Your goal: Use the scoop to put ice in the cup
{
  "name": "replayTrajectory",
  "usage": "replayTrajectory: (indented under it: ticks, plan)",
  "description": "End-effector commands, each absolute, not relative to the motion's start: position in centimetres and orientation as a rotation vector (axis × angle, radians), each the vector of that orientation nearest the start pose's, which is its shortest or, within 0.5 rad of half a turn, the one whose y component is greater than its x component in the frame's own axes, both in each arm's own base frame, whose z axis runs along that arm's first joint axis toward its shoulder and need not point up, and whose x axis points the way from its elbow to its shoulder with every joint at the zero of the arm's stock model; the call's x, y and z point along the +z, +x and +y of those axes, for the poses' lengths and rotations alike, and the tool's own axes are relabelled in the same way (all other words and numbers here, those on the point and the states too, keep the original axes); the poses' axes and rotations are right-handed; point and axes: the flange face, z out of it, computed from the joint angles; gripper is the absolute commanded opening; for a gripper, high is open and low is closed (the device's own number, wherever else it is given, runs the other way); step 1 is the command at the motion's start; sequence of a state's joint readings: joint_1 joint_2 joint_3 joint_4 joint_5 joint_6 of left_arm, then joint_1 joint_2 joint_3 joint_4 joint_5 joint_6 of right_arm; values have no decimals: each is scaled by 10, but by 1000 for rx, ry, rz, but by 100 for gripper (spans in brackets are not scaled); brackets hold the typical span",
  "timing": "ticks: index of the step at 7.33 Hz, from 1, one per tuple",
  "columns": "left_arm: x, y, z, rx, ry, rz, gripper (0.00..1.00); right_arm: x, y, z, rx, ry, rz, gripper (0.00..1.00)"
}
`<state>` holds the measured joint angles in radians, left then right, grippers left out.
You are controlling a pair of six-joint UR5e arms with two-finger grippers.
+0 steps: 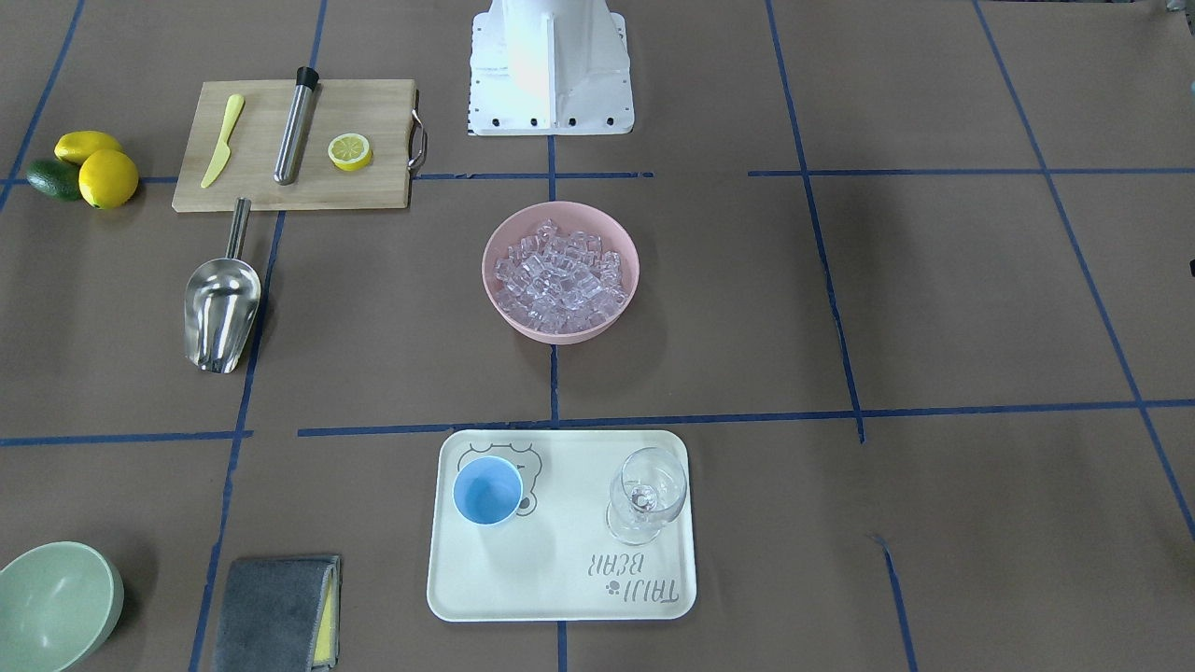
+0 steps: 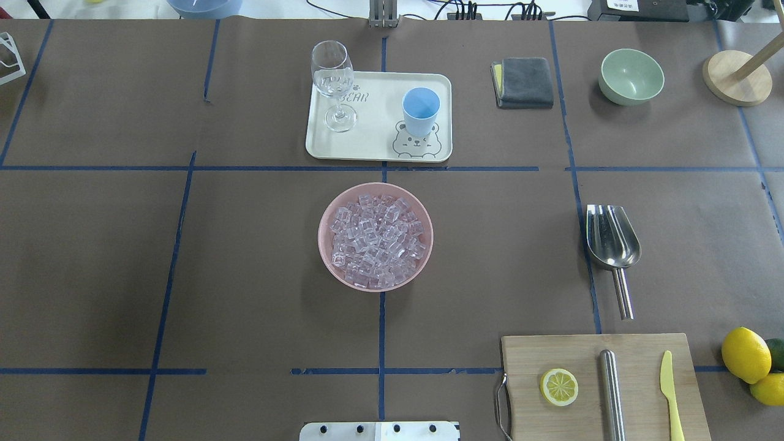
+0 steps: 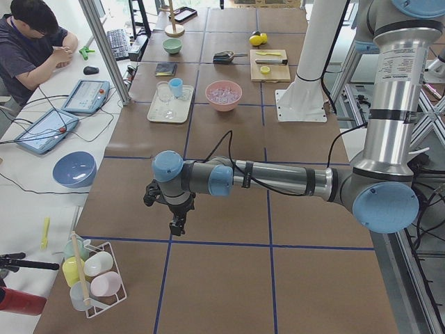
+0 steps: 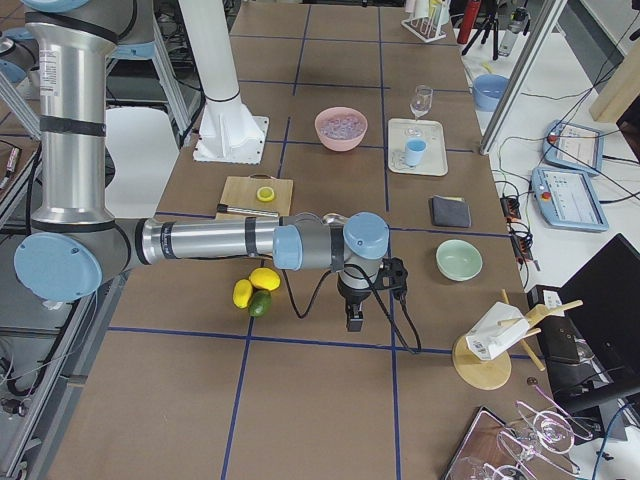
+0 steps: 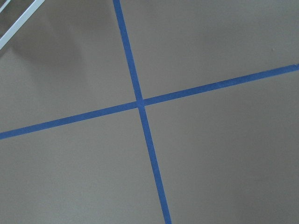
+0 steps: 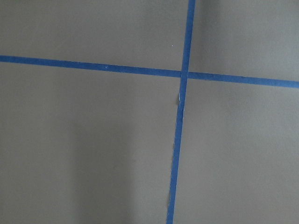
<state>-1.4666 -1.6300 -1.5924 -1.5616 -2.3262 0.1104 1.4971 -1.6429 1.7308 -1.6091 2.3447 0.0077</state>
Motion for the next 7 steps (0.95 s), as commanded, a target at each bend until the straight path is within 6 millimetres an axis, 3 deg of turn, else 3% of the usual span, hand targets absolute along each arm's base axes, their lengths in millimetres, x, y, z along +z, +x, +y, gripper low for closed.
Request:
replayTrajectory:
  ticks: [1, 2, 7]
  plan:
    - [619, -10, -525, 234, 73, 756, 100, 618, 29, -467, -82, 17, -774, 100]
    - [624, -10, -525, 232, 65, 757, 100, 618, 29, -467, -82, 17, -774, 100]
    - [611, -10, -526, 241, 92, 756, 100, 616, 29, -468, -83, 19, -776, 100]
